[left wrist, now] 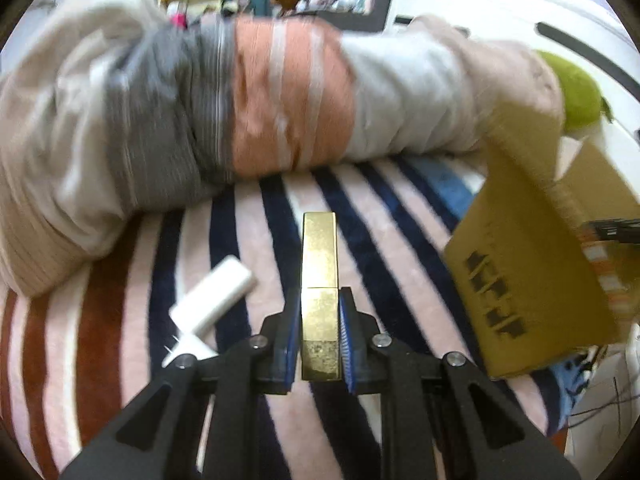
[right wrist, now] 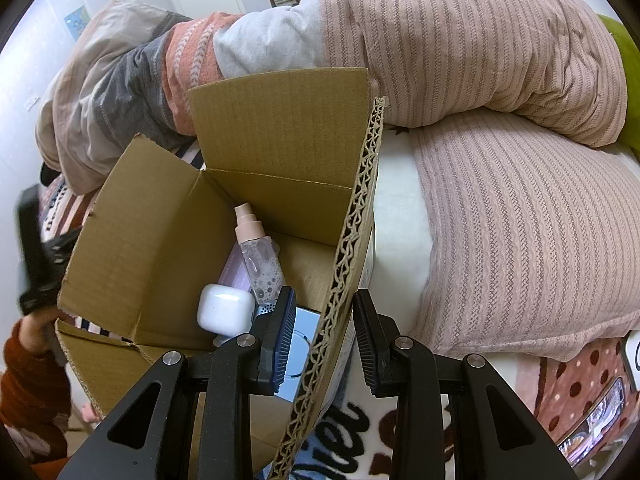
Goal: Organize rigid objects
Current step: 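Lower the gold stick into the cardboard box and open the left tool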
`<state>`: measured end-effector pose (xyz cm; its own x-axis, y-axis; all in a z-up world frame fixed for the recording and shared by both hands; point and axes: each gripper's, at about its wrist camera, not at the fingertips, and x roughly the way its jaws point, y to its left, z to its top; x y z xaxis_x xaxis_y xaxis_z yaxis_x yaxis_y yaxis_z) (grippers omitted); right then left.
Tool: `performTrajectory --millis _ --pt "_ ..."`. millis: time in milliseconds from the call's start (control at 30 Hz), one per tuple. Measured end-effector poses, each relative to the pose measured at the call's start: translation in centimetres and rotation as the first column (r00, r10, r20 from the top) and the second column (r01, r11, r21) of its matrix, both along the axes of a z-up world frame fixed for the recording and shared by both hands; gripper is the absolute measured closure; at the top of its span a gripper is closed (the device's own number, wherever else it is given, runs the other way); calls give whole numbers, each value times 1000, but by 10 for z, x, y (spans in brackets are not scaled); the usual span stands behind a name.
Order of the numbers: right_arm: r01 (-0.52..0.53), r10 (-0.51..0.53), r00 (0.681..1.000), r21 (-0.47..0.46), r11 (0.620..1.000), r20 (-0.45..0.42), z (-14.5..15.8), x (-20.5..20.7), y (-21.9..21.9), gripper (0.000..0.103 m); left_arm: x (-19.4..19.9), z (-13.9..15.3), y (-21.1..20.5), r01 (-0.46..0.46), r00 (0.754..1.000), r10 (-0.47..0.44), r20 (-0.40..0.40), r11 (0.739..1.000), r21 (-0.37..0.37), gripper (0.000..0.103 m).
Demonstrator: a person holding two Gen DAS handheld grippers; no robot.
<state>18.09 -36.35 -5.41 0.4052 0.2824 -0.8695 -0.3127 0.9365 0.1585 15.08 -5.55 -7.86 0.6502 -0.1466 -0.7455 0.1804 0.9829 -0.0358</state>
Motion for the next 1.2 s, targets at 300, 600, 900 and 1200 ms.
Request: performTrajectory --millis 300,600,900,1200 --pt "3 -3 1000 7 1000 1 0 1 -1 77 -18 88 -56 199 977 -187 99 972 -128 88" --pt "3 -3 1000 21 1000 6 0 1 -4 77 16 88 -158 327 935 -349 -61 917 -229 88" --pt "-6 6 1000 19 1000 8 0 1 -5 77 21 57 -187 341 915 -366 -168 927 -157 88" --pt "-5 5 1000 17 1000 7 0 0 -3 75 18 42 -186 350 907 -376 -191 923 -159 87"
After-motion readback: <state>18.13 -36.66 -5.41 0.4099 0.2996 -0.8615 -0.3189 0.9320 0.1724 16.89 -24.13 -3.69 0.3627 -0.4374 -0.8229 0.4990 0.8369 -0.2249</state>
